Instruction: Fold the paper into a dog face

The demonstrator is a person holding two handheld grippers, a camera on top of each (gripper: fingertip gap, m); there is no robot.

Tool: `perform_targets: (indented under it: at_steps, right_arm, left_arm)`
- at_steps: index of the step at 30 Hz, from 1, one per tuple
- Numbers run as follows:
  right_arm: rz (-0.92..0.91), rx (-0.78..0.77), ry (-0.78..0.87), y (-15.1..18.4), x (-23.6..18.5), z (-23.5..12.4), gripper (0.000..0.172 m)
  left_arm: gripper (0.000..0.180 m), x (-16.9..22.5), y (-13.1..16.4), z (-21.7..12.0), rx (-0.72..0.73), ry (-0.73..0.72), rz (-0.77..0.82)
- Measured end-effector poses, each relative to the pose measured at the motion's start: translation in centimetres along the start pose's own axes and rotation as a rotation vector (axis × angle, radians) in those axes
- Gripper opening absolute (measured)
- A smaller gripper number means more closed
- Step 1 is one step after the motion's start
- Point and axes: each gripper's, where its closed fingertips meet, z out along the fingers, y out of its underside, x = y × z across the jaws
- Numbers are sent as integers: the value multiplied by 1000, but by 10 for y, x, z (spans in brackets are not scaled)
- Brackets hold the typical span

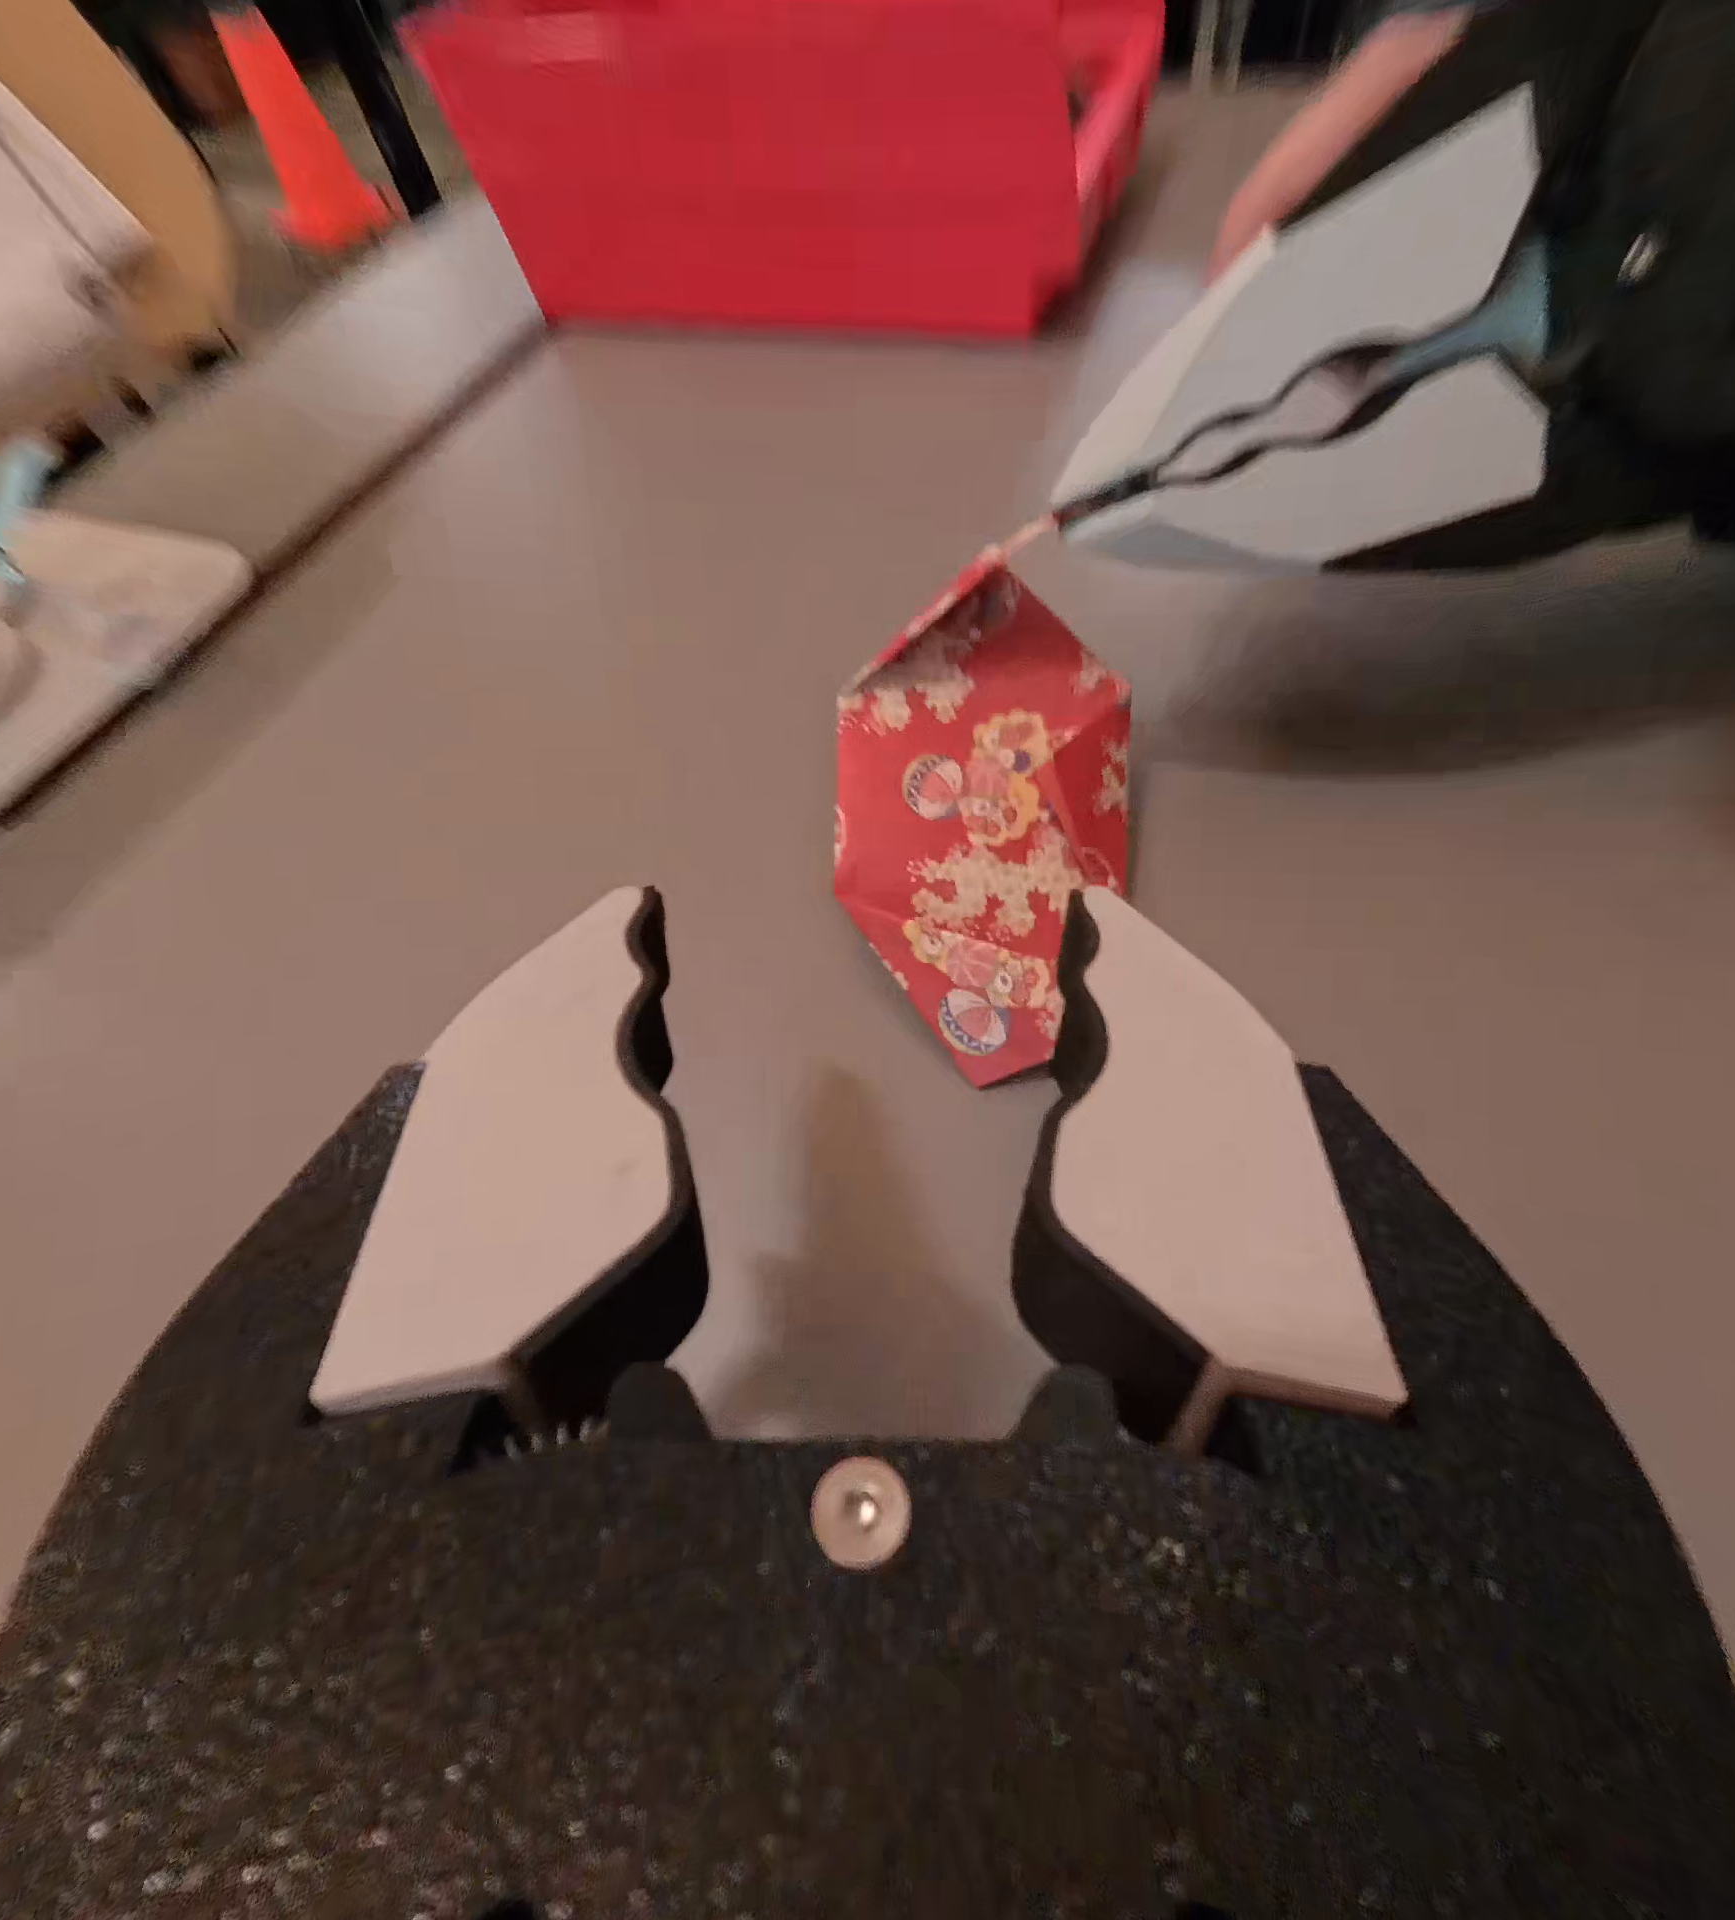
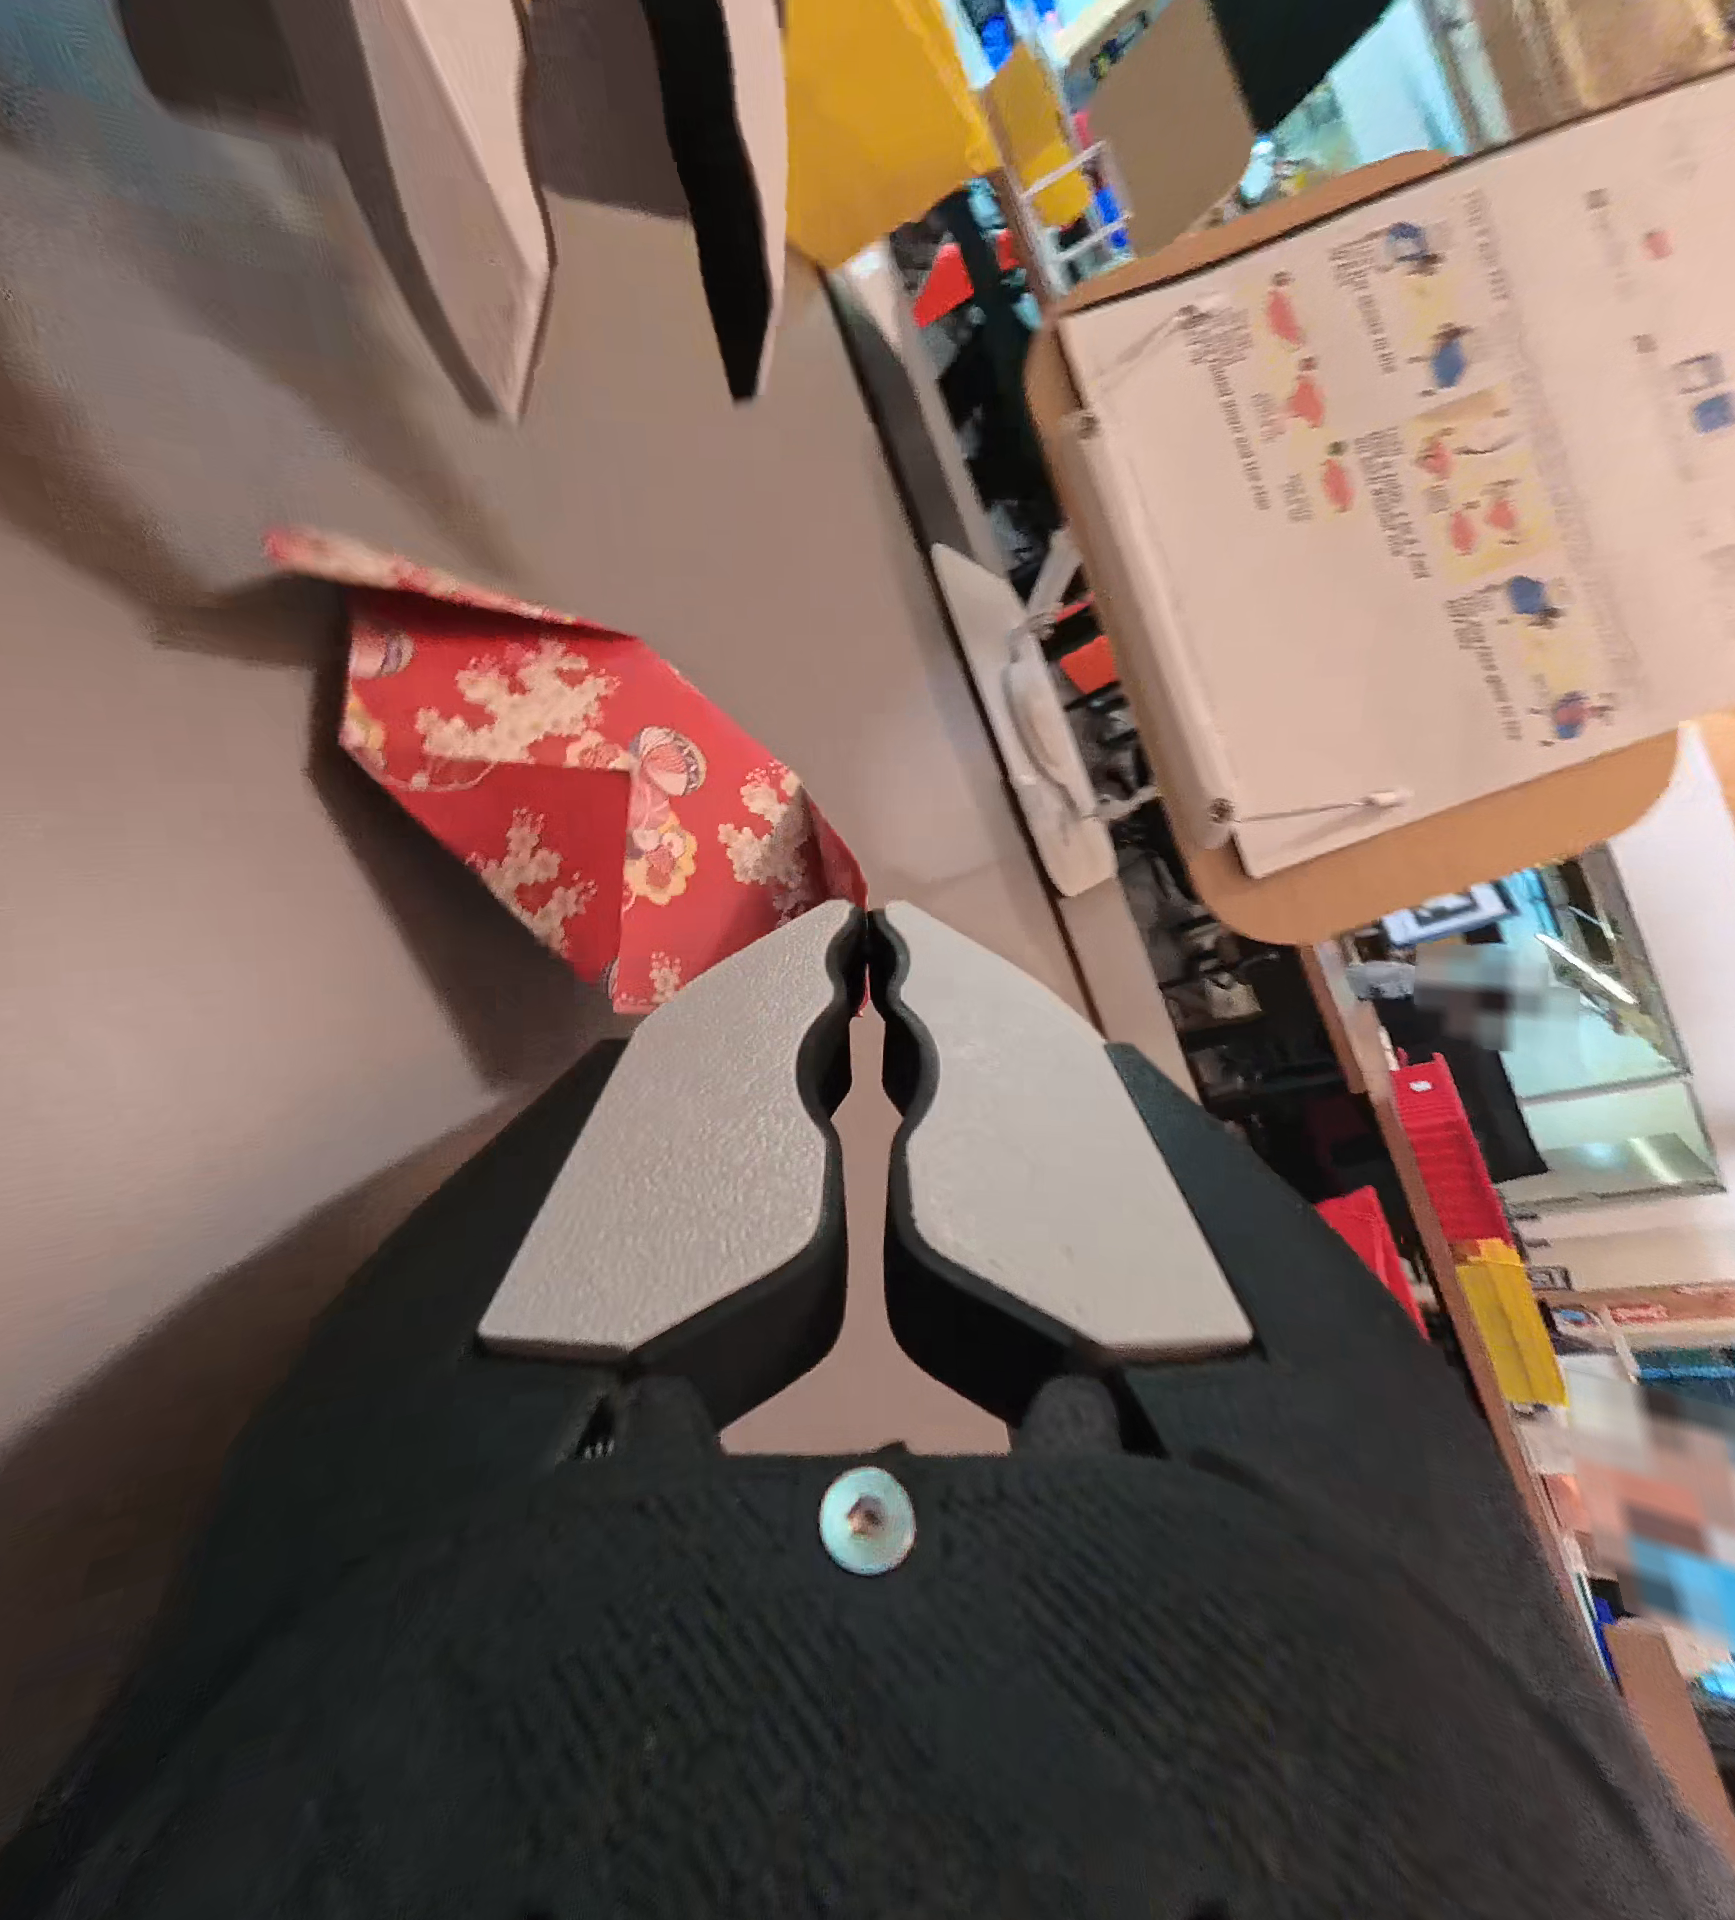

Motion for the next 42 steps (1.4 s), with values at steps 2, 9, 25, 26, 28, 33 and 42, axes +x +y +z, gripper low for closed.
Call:
perform_targets:
  at_steps: [2, 9, 25, 26, 28, 33, 42]
  right_arm:
    - [16, 11, 55, 2, 17, -8, 0]
    - [90, -59, 302, 29, 116, -53, 0]
    - [567, -471, 618, 260, 295, -74, 0]
    - [556, -513, 607, 272, 297, -65, 0]
    - [583, -565, 580, 293, 300, -48, 0]
    - [667, -683, 539, 332, 308, -20, 0]
    - [523, -899, 305, 373, 268, 18, 0]
  left_arm:
    - [72, -8, -24, -15, 137, -36, -15]
    - [72, -24, -34, -33, 241, -102, -46]
    - [70, -16, -5, -6, 116, -77, -31]
    - [70, -17, -3, -5, 108, -76, -34]
    - [70, -16, 3, -1, 85, -72, -34]
    - [68, -15, 11, 6, 37, -64, -27]
    - [66, -11, 15, 11, -3, -46, -2]
